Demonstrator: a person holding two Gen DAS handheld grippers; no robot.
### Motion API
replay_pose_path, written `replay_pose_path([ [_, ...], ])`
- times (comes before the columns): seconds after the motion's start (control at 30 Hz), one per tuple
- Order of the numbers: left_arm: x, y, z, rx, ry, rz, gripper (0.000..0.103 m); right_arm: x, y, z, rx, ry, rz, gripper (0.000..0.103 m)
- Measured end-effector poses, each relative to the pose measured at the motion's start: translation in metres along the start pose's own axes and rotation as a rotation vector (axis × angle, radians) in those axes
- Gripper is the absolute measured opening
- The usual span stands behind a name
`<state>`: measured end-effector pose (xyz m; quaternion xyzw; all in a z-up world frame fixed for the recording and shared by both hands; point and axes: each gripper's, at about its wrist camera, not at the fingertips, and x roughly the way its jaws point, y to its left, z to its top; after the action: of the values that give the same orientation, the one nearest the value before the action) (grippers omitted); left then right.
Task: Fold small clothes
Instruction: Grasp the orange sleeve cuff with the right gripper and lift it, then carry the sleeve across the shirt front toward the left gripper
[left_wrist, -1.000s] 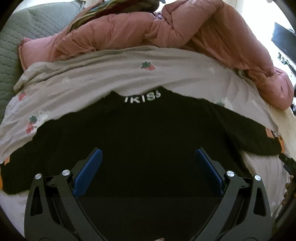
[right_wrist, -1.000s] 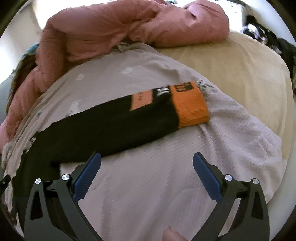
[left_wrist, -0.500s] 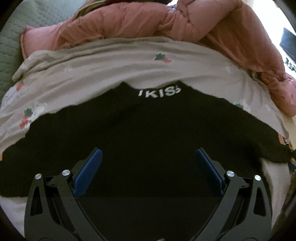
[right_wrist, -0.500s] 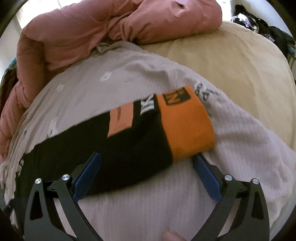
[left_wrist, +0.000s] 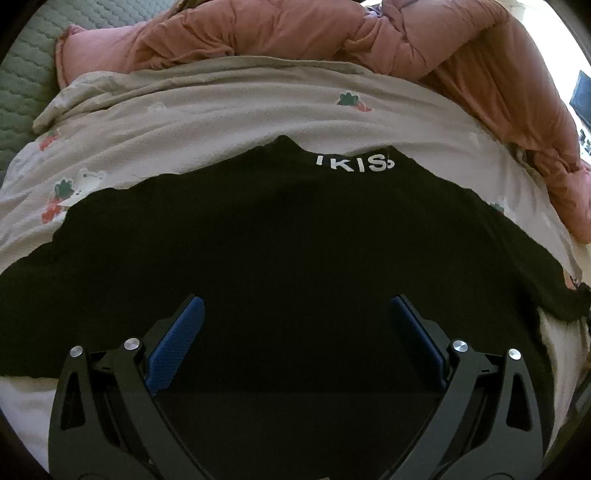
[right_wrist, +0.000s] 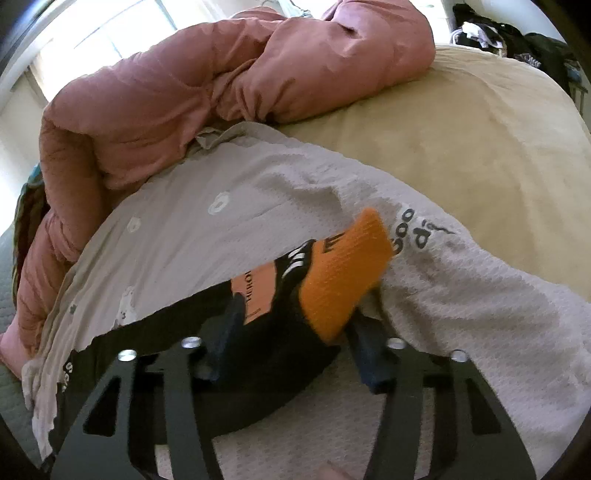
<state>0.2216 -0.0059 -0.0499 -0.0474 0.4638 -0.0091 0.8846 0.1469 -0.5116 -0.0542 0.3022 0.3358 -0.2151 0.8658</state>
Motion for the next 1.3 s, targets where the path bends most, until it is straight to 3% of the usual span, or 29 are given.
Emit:
replay_pose_path([
  [0.03, -0.001, 0.0, -0.001, 0.003, -0.001, 0.002, 0.094, 0.0, -0.002, 0.001, 0.006, -0.002, 0.007, 0.024],
  [0.07, -0.002, 0.001, -0.001, 0.002, -0.003, 0.001, 0.094, -0.001, -0.002, 0.001, 0.007, -0.002, 0.013, 0.019],
  [0.17, -0.006, 0.004, -0.001, -0.011, -0.008, -0.019, 0.094, -0.012, 0.007, 0.001, -0.028, -0.028, 0.038, 0.014],
  [0.37, -0.016, 0.01, -0.001, -0.02, -0.028, -0.019, 0.094, -0.048, 0.051, 0.003, -0.145, -0.094, 0.113, 0.013],
  [0.63, -0.032, 0.028, 0.005, -0.059, -0.061, -0.018, 0.094, -0.083, 0.12, -0.008, -0.253, -0.108, 0.253, 0.013],
  [1.0, -0.047, 0.059, 0.008, -0.11, -0.066, -0.018, 0.094, -0.108, 0.218, -0.054, -0.406, -0.031, 0.431, 0.013],
  [1.3, -0.05, 0.091, 0.009, -0.178, -0.064, -0.031, 0.094, -0.105, 0.298, -0.119, -0.552, 0.076, 0.541, 0.013],
])
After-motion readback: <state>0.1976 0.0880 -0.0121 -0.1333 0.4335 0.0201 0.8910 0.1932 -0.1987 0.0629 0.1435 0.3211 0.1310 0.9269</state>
